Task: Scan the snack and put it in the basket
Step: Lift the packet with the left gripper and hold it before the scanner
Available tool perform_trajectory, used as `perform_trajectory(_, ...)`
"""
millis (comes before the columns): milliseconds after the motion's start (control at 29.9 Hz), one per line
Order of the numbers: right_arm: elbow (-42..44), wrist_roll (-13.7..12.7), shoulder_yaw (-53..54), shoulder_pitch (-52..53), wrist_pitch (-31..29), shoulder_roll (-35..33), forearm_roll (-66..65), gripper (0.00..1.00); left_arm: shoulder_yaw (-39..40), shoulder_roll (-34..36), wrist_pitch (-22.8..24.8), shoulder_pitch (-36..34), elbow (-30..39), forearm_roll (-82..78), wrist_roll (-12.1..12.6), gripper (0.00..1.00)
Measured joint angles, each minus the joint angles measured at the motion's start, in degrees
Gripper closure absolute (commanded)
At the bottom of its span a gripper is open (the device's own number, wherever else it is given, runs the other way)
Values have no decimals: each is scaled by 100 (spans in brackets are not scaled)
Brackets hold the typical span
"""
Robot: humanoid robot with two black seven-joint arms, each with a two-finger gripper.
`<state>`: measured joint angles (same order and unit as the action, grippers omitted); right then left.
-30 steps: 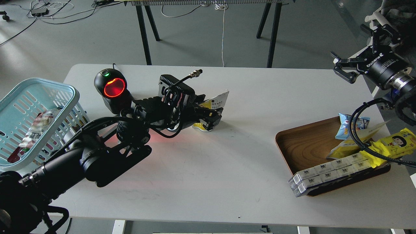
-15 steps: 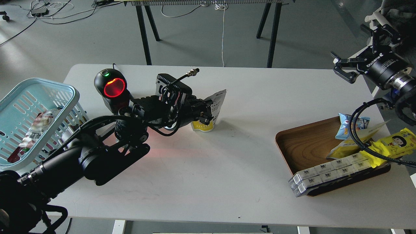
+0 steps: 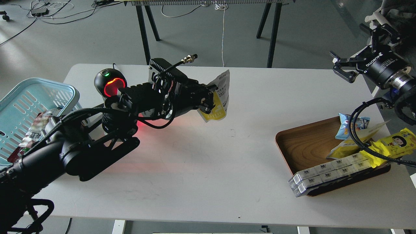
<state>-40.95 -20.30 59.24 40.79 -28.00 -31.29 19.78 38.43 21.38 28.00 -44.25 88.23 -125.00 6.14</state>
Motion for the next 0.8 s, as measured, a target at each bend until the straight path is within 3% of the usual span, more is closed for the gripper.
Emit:
perform_trajectory(234, -54, 0, -16, 17, 0, 0, -2, 1, 169, 879, 0, -432, 588, 0, -179, 100)
perform_trajectory(502, -108, 0, -112, 43, 0, -7, -9, 1, 199, 2238, 0, -428, 1186, 1, -933, 100)
perform_trajectory(635, -146, -3, -131, 43, 0, -11, -9, 1, 187, 2531, 0, -196, 1270, 1, -1121, 100)
perform_trajectory(802, -252, -8, -132, 37, 0, -64, -9, 1, 149, 2587, 0, 118, 1275, 0, -1173, 100)
